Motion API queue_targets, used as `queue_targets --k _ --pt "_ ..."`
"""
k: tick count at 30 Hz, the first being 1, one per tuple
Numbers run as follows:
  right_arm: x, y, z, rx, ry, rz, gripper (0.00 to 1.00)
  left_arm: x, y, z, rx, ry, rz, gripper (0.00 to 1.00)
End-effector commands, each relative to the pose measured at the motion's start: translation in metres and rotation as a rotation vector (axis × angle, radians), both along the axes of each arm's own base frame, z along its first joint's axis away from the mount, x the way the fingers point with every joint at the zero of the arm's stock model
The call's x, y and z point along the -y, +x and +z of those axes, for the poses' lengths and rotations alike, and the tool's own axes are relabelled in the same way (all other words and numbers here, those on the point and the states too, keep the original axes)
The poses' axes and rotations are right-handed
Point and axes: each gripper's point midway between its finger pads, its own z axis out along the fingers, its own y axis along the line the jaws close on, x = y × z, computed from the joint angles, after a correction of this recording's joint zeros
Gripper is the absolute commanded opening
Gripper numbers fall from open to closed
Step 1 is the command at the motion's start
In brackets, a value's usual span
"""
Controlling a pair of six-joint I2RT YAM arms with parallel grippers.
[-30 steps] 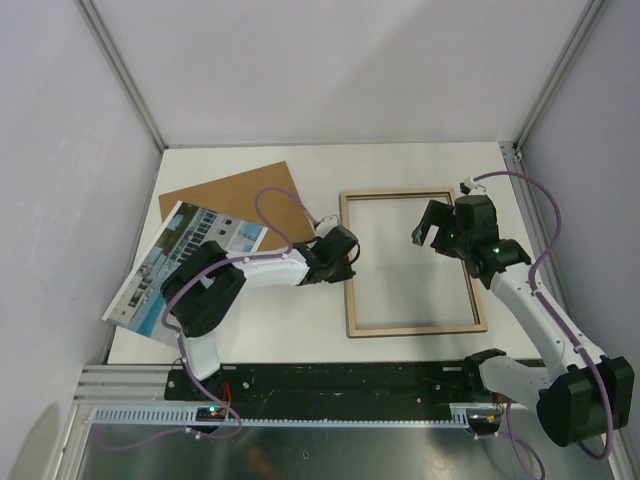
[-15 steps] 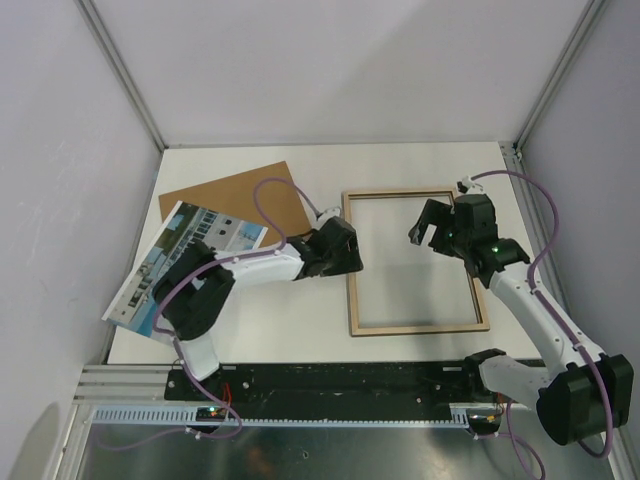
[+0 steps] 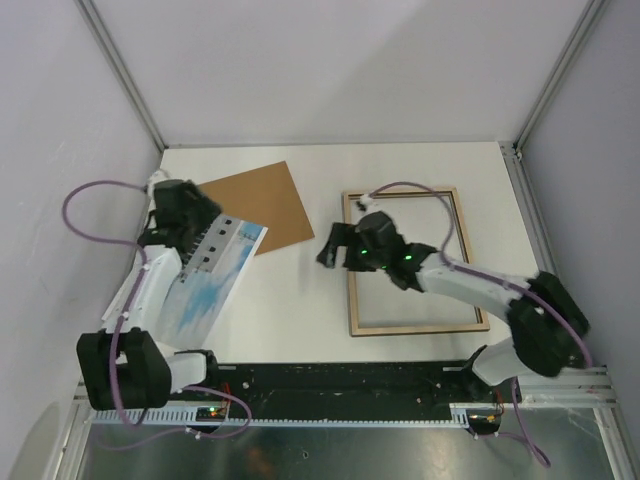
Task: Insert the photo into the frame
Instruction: Pick up the photo from the backboard.
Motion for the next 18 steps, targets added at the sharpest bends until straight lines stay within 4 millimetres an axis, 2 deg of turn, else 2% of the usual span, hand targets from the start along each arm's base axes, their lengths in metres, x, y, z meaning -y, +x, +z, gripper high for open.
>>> queue_targets --k 1,4,9,12,14,18 --pt "-0.098 0.001 0.027 0.043 0.262 0.113 0.97 -0.07 -0.015 -0.033 -0.145 0.088 0.079 0.66" --pt "-0.14 -0.004 0.016 0.015 0.334 0.169 0.97 -0.108 -0.01 -0.043 -0.187 0.11 0.166 0.65" --pt "-0.191 -0.007 -0.001 -0.014 0.421 0.211 0.97 -0.144 0.005 -0.07 -0.286 0.153 0.222 0.65" --pt "-0.211 -0.005 -0.017 -0.029 0.438 0.206 0.97 -0.158 0.011 -0.09 -0.341 0.145 0.248 0.64" --pt "-0.22 0.0 -0.026 -0.036 0.444 0.194 0.97 -0.165 0.016 -0.097 -0.354 0.137 0.265 0.64" --pt "-0.234 0.01 -0.045 -0.047 0.444 0.171 0.97 -0.178 0.033 -0.093 -0.337 0.15 0.298 0.64"
